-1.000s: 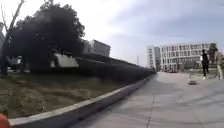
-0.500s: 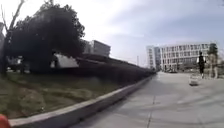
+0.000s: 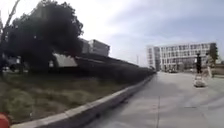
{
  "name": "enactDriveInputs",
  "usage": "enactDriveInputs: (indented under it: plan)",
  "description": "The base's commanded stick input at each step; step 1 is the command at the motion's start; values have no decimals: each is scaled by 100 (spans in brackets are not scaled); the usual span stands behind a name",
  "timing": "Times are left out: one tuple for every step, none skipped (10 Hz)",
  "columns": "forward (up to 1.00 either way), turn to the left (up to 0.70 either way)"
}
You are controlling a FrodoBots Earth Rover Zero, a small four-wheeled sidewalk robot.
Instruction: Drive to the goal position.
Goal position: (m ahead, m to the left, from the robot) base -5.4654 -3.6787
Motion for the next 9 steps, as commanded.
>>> enactDriveInputs:
  plan:
    - [0, 0]
    - [0, 0]
    - [0, -70]
    - [0, -70]
    - [0, -70]
    - [0, -70]
    - [0, -70]
    - [0, -70]
    - [0, -70]
